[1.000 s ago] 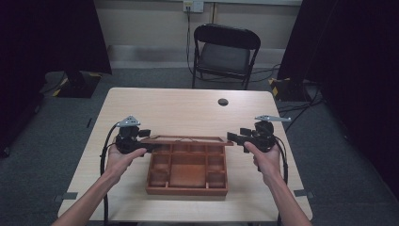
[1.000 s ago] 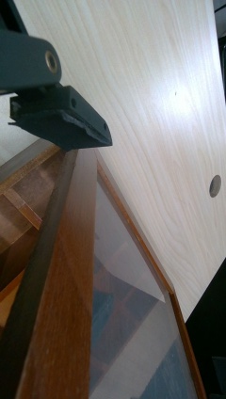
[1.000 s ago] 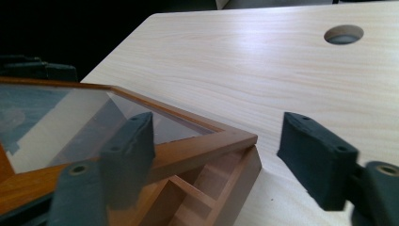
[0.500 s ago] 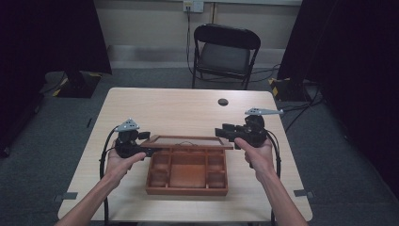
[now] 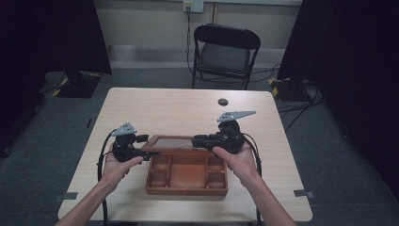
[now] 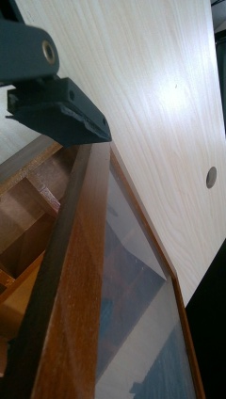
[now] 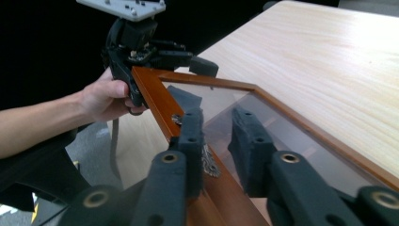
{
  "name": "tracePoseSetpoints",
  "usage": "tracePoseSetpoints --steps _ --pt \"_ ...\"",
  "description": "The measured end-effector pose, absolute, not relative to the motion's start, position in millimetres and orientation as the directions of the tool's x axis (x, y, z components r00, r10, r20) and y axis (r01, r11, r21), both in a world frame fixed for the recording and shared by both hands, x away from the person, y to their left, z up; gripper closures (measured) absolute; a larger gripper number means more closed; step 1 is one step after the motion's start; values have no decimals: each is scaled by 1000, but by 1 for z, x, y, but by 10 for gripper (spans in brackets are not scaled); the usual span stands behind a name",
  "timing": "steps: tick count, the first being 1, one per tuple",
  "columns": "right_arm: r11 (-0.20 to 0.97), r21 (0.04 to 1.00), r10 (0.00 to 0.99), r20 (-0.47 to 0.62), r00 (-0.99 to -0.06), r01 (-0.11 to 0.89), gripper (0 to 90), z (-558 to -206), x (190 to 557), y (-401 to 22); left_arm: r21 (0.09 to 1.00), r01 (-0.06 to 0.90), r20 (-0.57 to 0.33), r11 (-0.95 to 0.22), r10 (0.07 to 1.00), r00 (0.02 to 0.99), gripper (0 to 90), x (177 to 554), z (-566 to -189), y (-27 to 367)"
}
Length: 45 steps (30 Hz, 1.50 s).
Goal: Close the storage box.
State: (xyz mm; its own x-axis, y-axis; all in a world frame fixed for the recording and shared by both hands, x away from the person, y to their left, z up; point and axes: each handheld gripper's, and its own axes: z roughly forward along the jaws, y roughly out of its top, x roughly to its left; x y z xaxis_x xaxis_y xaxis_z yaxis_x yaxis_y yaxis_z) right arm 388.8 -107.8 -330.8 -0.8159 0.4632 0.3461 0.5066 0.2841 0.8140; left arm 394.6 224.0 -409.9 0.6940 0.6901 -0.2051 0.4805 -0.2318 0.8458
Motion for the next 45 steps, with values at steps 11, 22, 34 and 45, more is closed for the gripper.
tracePoseSetpoints --steps 11,22,34,45 --pt "317 796 437 360 -824 516 778 -339 388 -95 848 471 -193 -245 684 703 171 393 -411 223" --pt "318 793 412 378 -829 519 814 -342 390 -95 844 469 -186 -260 679 710 171 393 -414 221" --pt "349 784 408 367 -836 514 820 -349 393 -100 821 501 -191 -275 694 694 187 398 -422 219" --pt "395 764 419 344 -840 510 816 -353 389 -102 801 519 -171 -299 717 676 209 397 -430 232"
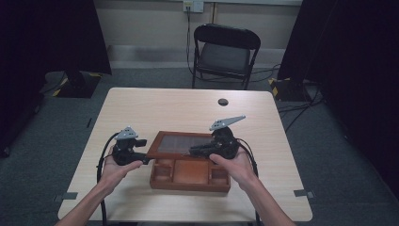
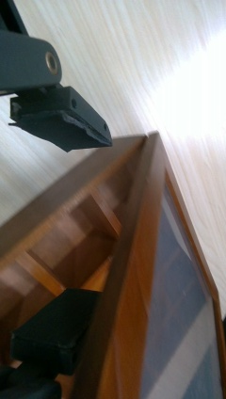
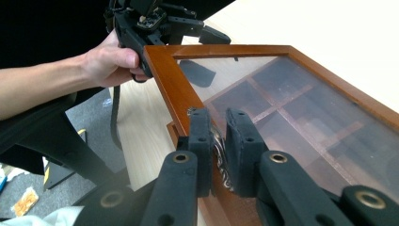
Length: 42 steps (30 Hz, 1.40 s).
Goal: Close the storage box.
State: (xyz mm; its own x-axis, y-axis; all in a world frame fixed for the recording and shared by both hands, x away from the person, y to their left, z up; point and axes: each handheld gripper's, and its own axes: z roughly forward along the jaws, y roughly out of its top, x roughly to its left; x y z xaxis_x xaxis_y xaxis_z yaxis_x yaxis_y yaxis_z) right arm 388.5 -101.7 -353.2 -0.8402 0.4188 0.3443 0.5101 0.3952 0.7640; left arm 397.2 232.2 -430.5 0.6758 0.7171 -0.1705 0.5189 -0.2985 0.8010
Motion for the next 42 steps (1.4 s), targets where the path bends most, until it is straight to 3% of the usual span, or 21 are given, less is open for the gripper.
tracePoseSetpoints --steps 17,34,35,42 --pt "429 750 412 334 -848 504 815 -366 380 -102 785 568 -175 -249 789 589 220 411 -436 263" --pt "489 705 408 336 -849 514 809 -403 367 -97 789 557 -169 -260 779 604 220 409 -433 260" --pt "480 699 422 345 -838 530 900 -407 366 -97 786 559 -166 -264 780 603 220 410 -433 260" --pt "420 715 461 363 -810 559 900 -407 371 -113 786 559 -170 -266 776 608 220 410 -433 258"
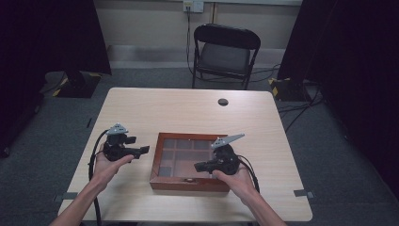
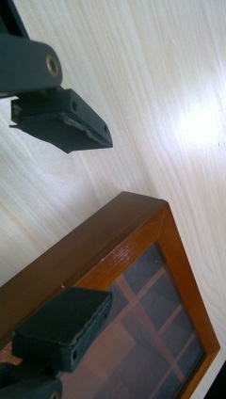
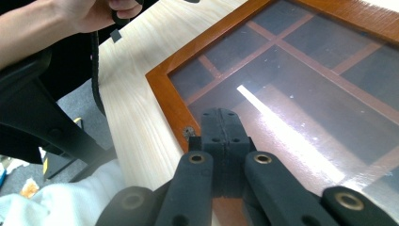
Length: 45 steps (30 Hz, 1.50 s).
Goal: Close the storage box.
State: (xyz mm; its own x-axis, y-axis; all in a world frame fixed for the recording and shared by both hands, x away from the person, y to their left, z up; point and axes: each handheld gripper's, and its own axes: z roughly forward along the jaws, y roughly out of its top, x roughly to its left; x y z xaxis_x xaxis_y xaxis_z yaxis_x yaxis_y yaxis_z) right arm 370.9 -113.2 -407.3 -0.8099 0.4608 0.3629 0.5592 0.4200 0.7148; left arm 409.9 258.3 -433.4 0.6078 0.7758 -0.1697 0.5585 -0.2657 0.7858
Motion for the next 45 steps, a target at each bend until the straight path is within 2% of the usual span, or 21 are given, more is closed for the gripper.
tracePoseSetpoints --steps 4,5,8,9,13,15,16,17,18,22,23,25,32,41,45 --pt "416 708 461 376 -804 570 869 -411 371 -112 780 561 -164 -277 774 611 220 410 -434 257" --pt "404 711 473 375 -797 575 795 -411 374 -113 779 563 -165 -277 775 610 221 411 -435 256" --pt "382 719 484 380 -788 581 786 -410 377 -118 772 572 -174 -277 773 610 222 411 -435 255" --pt "351 730 518 370 -771 587 715 -408 381 -124 772 575 -181 -272 773 608 223 411 -436 255" --pt "294 752 563 362 -743 590 644 -403 388 -138 768 577 -176 -278 775 607 222 412 -435 256" --pt "244 763 629 346 -697 599 543 -400 395 -155 766 581 -178 -274 778 602 222 412 -434 257" --pt "244 763 629 346 -697 599 543 -400 395 -155 766 581 -178 -274 778 602 222 412 -434 257" --pt "208 768 662 345 -665 605 475 -401 398 -169 765 582 -177 -275 779 601 223 413 -434 258" --pt "193 766 681 345 -646 613 449 -402 398 -176 762 581 -168 -286 779 604 223 413 -434 259" --pt "160 767 732 331 -596 622 382 -406 399 -198 747 593 -155 -301 788 595 223 411 -435 267" --pt "141 764 768 316 -556 629 356 -410 399 -213 747 600 -159 -287 799 580 222 411 -436 273" --pt "134 762 774 318 -547 633 362 -411 400 -220 746 602 -155 -286 804 574 223 411 -436 276" --pt "88 751 866 267 -423 654 206 -423 399 -263 733 639 -177 -232 842 510 192 412 -440 298" --pt "68 686 914 249 -321 724 150 -450 405 -283 673 708 -186 -214 877 443 165 415 -455 310" --pt "69 665 944 199 -265 744 152 -460 407 -282 655 715 -129 -246 895 426 158 416 -464 312"
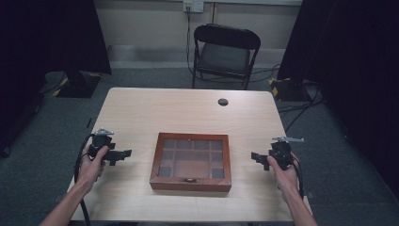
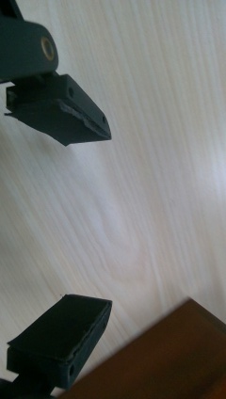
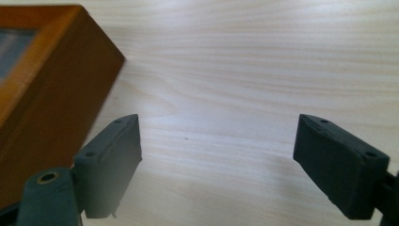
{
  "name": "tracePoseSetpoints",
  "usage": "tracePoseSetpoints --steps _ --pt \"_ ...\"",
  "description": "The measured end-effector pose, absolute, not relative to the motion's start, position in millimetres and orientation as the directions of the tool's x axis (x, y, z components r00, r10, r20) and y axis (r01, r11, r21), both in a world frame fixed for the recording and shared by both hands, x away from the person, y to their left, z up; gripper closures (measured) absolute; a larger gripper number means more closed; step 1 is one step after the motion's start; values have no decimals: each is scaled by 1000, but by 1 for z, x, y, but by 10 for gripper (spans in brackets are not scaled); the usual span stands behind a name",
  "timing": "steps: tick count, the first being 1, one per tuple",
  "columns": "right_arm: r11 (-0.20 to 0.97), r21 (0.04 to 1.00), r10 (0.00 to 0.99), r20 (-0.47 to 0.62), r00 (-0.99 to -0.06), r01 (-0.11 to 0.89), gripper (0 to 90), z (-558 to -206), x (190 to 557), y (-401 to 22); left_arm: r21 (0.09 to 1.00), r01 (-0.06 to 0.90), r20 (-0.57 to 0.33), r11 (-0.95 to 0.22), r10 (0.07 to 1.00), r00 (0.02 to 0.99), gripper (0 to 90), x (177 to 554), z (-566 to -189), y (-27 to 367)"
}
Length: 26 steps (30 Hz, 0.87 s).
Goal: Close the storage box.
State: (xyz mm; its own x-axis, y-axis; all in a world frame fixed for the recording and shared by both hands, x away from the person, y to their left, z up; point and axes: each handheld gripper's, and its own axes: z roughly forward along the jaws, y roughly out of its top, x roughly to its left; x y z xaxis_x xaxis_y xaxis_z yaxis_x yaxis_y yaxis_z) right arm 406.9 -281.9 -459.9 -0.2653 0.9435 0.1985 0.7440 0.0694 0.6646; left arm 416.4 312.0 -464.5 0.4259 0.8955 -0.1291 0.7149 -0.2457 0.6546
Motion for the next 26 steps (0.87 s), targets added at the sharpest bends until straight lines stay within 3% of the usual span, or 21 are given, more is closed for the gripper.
tracePoseSetpoints --steps 8,10,14,16,19,21,26 --pt "138 634 965 87 -248 761 152 -472 411 -278 618 720 -38 -317 902 430 159 422 -487 310" --pt "121 617 971 90 -223 777 153 -475 411 -278 657 684 2 -316 909 418 100 420 -494 308" --pt "82 597 986 70 -153 798 150 -481 410 -278 709 647 -2 -280 917 399 0 419 -503 309" --pt "80 612 993 22 -118 787 145 -485 409 -276 716 643 -8 -274 916 400 0 418 -504 309" --pt "106 649 991 -8 -133 753 96 -491 407 -274 716 643 -8 -273 917 398 0 418 -504 309" --pt "123 681 987 -7 -161 722 5 -497 407 -272 716 643 -8 -273 917 398 0 418 -504 309" --pt "120 700 987 -11 -158 704 0 -500 407 -269 716 643 -9 -272 917 398 0 418 -504 309"
